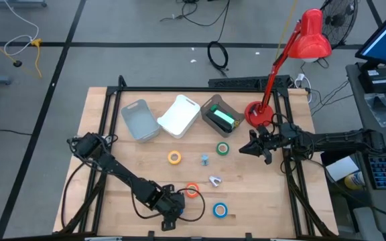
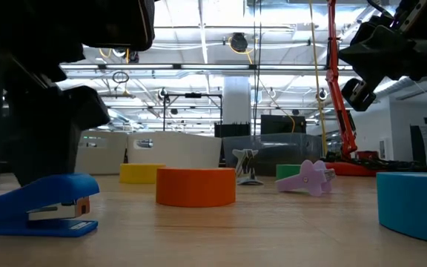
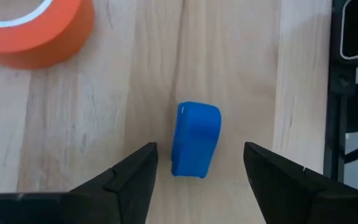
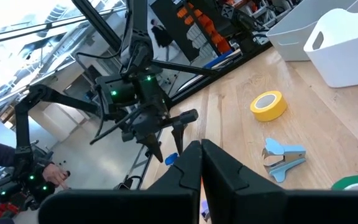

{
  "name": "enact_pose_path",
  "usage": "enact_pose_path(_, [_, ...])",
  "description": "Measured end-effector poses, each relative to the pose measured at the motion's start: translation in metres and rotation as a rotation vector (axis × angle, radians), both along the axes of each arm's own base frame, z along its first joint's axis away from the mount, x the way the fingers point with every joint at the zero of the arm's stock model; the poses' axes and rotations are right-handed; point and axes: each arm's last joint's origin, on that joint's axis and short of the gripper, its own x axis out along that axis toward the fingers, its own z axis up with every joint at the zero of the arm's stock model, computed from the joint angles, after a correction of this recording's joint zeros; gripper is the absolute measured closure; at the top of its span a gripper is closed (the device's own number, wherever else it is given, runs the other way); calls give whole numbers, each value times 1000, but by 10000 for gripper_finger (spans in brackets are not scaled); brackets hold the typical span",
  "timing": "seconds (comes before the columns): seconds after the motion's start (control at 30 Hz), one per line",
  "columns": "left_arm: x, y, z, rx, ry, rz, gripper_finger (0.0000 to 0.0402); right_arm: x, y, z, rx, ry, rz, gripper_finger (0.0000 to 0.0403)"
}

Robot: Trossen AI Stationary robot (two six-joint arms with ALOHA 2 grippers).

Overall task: Pick and place Stapler, Stapler remover, tape
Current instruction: Put the small blue stapler into the black bin

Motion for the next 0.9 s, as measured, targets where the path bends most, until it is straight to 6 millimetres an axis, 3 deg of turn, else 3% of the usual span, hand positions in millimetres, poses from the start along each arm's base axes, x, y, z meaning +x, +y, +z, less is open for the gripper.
enact_pose_path(0.23, [0,0,-3,6,11,21,174,0,0,0,1,2,0,399])
enact_pose_path(0.77, [-2,4,-6,29,52,27,325,0,0,0,5,2,0,399])
enact_pose_path(0.9, [0,10,0,-16,63,97,333,0,0,1,3,-14,0,399])
